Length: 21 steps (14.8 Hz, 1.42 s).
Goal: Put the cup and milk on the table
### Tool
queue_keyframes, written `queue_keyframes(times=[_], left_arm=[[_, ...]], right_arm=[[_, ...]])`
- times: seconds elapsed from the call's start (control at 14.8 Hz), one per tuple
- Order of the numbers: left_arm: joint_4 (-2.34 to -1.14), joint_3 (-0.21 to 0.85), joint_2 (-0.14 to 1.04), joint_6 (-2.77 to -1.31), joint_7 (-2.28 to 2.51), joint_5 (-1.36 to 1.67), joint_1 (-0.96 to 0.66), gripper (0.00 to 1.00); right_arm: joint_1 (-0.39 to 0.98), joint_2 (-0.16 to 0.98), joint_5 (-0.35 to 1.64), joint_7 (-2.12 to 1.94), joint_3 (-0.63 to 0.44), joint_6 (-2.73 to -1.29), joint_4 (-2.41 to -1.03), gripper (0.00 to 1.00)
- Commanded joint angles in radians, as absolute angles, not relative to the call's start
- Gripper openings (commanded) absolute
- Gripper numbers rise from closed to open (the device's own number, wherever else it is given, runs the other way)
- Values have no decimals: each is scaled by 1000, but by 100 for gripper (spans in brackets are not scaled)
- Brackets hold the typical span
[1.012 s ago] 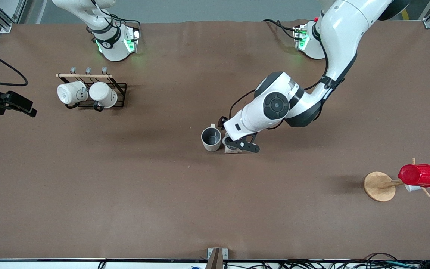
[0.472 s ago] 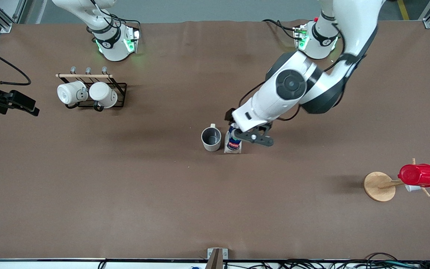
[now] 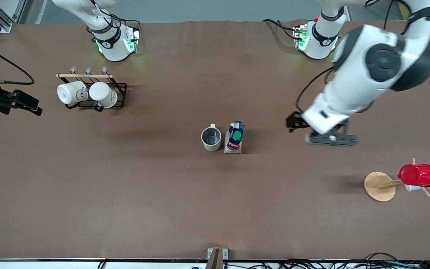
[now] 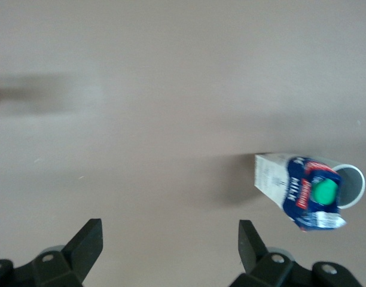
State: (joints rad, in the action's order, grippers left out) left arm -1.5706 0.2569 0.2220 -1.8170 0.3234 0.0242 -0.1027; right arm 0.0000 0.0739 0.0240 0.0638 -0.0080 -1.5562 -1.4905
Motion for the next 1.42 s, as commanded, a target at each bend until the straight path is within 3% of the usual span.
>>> queue_keyframes(times=[0.0,0.4,0.61,0.74,1.35], left_arm=[[-1603,148,129,-1789,202,66,-109,100],[-1586,52,-1,-1660,49,-1,-89,100],[-1450,55,-8,-1502,48,-32,-89,100],[-1445,54,-20,-1435,55,-22,-86,100],[-1456,51,12,-1443,64,-3,-81,100]], right_arm=[[-12,60,9,57,3,-1551,-1503,100],[-14,60,9,60,3,-1543,-1502,100],[-15,60,11,60,3,-1543,-1502,100],[-15,60,11,60,3,-1543,-1502,100],[-15,60,11,57,2,-1543,-1502,100]])
